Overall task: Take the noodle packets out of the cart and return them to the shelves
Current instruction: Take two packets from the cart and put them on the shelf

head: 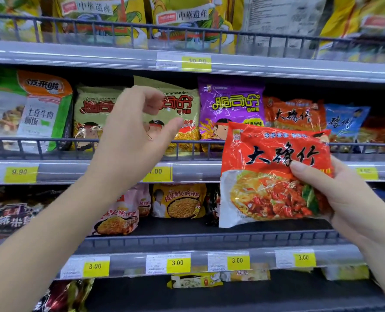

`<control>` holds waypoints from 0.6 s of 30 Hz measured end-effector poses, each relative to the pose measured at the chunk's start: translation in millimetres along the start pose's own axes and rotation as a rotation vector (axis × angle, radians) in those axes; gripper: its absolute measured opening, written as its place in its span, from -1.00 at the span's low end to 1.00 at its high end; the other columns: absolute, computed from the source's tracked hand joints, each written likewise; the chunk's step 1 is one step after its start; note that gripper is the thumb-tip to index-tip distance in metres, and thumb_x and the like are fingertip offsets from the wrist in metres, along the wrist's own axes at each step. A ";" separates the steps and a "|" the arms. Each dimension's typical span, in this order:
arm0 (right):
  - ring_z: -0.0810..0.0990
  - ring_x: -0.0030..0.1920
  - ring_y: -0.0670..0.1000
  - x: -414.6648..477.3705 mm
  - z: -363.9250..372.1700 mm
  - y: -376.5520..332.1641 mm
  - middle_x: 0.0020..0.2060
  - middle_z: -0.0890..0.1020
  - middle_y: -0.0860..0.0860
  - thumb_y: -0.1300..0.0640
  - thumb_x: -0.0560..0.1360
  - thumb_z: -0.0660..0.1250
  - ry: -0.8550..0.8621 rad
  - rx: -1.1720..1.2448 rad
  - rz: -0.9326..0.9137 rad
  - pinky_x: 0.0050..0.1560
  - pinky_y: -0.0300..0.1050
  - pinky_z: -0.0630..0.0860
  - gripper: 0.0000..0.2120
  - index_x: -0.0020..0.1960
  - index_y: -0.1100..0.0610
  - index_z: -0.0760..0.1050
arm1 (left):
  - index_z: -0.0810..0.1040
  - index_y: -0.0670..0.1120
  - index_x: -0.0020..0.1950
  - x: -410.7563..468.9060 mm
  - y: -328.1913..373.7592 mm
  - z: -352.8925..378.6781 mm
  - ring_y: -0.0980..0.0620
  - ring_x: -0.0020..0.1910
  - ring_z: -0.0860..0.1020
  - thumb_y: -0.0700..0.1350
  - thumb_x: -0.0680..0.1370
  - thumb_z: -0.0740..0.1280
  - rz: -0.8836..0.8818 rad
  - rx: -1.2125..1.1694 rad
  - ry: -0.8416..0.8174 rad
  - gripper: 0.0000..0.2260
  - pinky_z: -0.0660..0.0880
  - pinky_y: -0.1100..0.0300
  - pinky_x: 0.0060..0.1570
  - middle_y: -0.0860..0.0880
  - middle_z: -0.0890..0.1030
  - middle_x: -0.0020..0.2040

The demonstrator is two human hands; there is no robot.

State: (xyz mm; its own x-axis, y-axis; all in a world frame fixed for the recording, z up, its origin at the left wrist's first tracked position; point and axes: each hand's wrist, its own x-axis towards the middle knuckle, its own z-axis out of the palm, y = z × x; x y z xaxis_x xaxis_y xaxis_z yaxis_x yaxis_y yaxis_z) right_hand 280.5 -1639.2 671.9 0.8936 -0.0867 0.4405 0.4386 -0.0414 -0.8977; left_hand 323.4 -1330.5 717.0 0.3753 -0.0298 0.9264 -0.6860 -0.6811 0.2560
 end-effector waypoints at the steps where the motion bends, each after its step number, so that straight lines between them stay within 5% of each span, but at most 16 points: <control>1: 0.79 -0.10 0.07 1.0 0.6 -1.6 -0.04 0.78 0.03 -0.07 0.27 0.51 0.003 -0.006 -0.011 -0.28 -0.02 0.70 -0.51 0.17 -0.02 0.58 | 0.49 -0.01 0.30 -5.7 12.4 4.3 0.16 0.14 0.54 0.15 0.58 0.38 0.001 -0.075 -0.056 -0.63 0.55 0.20 0.09 0.08 0.55 0.15; 5: 0.78 -0.05 0.06 3.1 -1.8 -9.7 -0.01 0.78 0.01 -0.09 0.27 0.52 0.029 -0.028 -0.042 -0.23 0.00 0.70 -0.50 0.18 -0.03 0.59 | 0.51 0.14 0.20 -18.0 49.6 26.4 0.29 0.10 0.60 0.32 0.45 0.31 -0.125 -0.430 -0.363 -0.59 0.54 0.37 -0.01 0.19 0.64 0.11; 12: 0.77 0.02 0.10 -9.9 -31.1 -16.6 0.05 0.77 0.01 -0.09 0.32 0.51 0.091 -0.110 -0.049 -0.05 0.13 0.70 -0.52 0.22 -0.05 0.58 | 0.52 0.20 0.30 -20.5 62.2 87.4 0.16 0.15 0.68 0.29 0.36 0.53 -0.216 -0.727 -0.610 -0.45 0.54 -0.02 0.26 0.22 0.70 0.15; 18: 0.77 0.04 0.05 -24.0 -86.9 -19.3 0.04 0.77 -0.02 -0.05 0.36 0.52 0.110 -0.165 -0.057 -0.01 0.07 0.69 -0.59 0.19 -0.05 0.60 | 0.61 0.10 0.17 -32.0 108.7 136.0 0.20 -0.01 0.72 0.06 0.35 0.54 -0.261 -0.820 -0.635 -0.59 0.61 0.29 -0.02 0.20 0.75 0.00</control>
State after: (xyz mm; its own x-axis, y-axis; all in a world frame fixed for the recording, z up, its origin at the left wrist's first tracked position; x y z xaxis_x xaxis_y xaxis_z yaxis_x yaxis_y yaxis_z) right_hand 242.2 -1722.8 678.5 0.8479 -0.1877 0.4958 0.4582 -0.2110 -0.8635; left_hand 321.6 -1503.1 677.6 0.6644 -0.4912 0.5632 -0.6585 -0.0285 0.7520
